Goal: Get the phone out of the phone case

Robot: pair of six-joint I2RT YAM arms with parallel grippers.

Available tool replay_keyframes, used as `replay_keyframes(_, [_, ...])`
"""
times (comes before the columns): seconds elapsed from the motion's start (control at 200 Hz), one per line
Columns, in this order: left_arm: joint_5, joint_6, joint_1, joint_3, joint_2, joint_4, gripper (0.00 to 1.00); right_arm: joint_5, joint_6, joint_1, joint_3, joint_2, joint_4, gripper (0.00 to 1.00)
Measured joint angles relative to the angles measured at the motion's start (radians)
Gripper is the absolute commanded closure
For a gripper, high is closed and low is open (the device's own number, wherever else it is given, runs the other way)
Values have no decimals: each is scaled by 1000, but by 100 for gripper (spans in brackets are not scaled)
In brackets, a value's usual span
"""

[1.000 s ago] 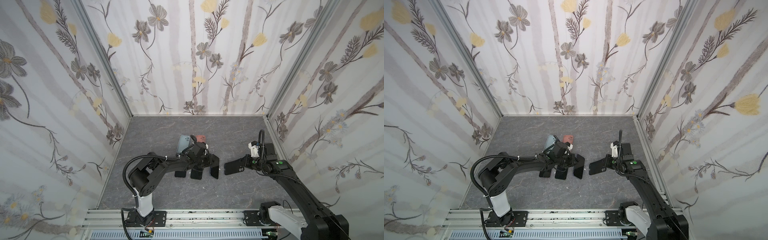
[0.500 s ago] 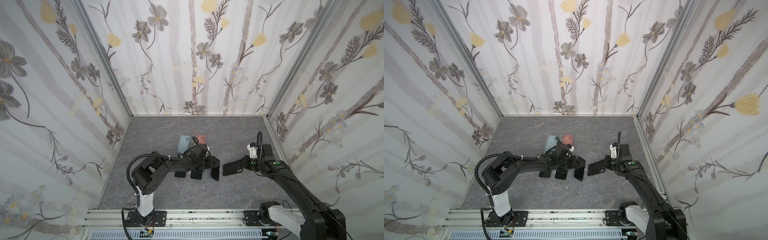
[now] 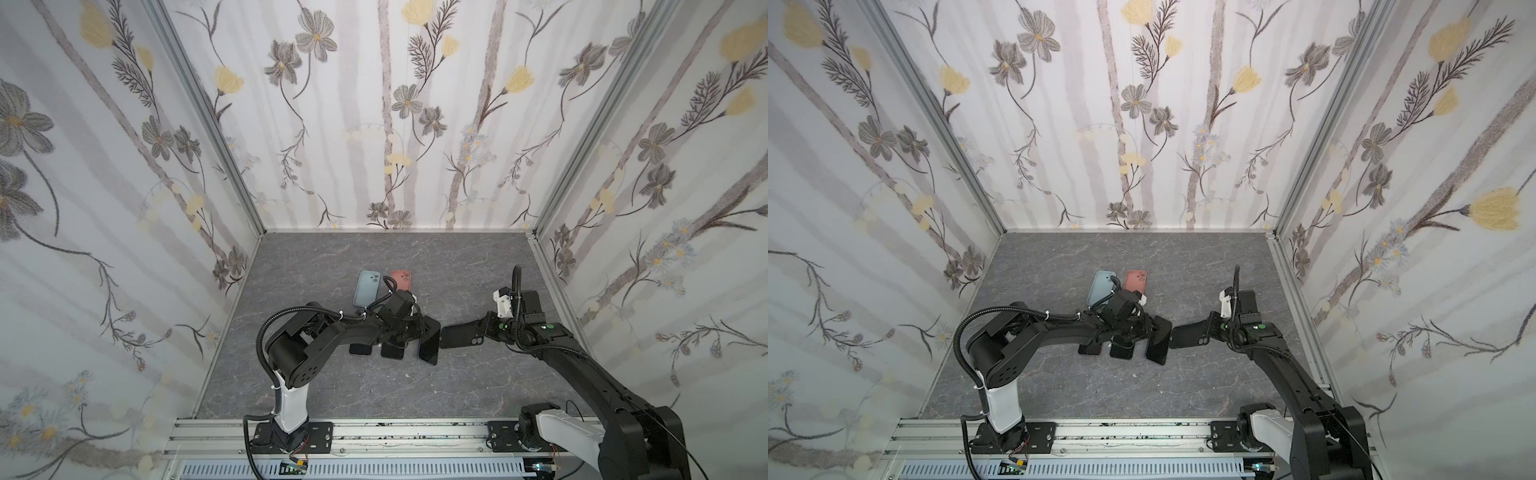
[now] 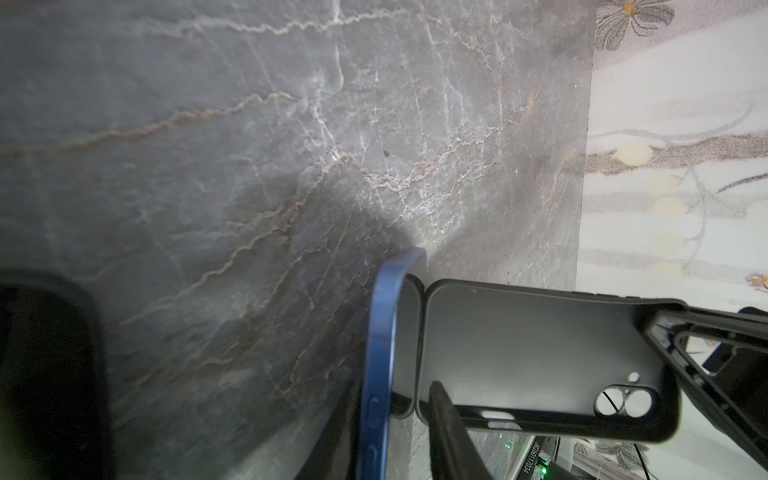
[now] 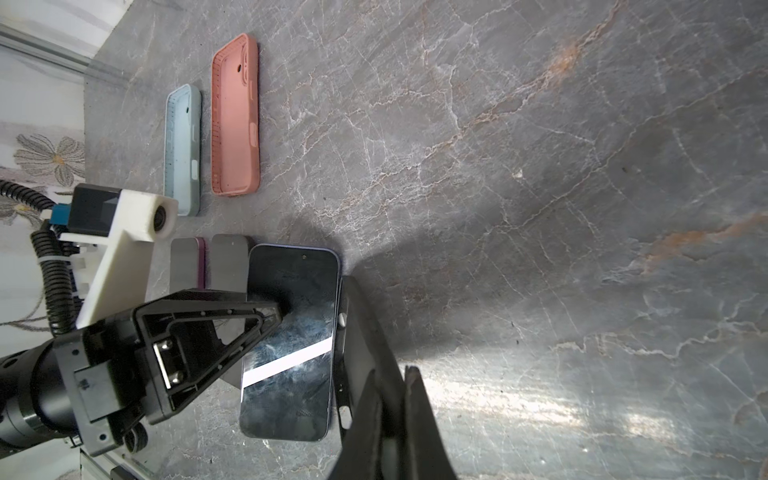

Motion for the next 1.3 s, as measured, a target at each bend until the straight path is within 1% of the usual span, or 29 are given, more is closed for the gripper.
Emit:
replay_keyframes(0.115, [-5,0,3,-4,0,7,58,4,0,0,0,2,0,100])
replay_keyframes(0.24, [-12,-1,5,-14,-2,12,54,32,-5,0,0,2,0,100])
replay_keyframes(0.375, [-31,-1,8,-26,-13,13,50,35,-12,0,0,10,6,100])
replay_keyframes(0.54, [-48,-1,10,-42,-27,6,47,37,-27,-1,11,25,9,100])
replay_keyframes(0.644, [-61,0,10,-43,-49,-8,46,64,-31,-1,34,31,11,100])
replay_keyframes(0.754, [-105,24,10,-36,-89,-37,45,89,-48,-1,60,22,9,100])
replay_keyframes(0.839, [-140,38,12,-30,-130,-56,44,110,-66,-1,80,-14,-2,100])
replay_keyframes(0.929, [-172,93,12,-14,-180,-68,42,126,-85,-1,105,-72,-8,100])
replay_keyframes(1.034, [-198,210,14,8,-250,-71,41,116,-121,-1,127,-146,-13,100])
replay_keyframes(1.174, [-216,403,24,18,-352,-73,41,40,-164,2,193,-189,-3,100])
replay_keyframes(1.299, [-199,583,43,18,-431,-80,41,-71,-211,15,266,-159,-16,100])
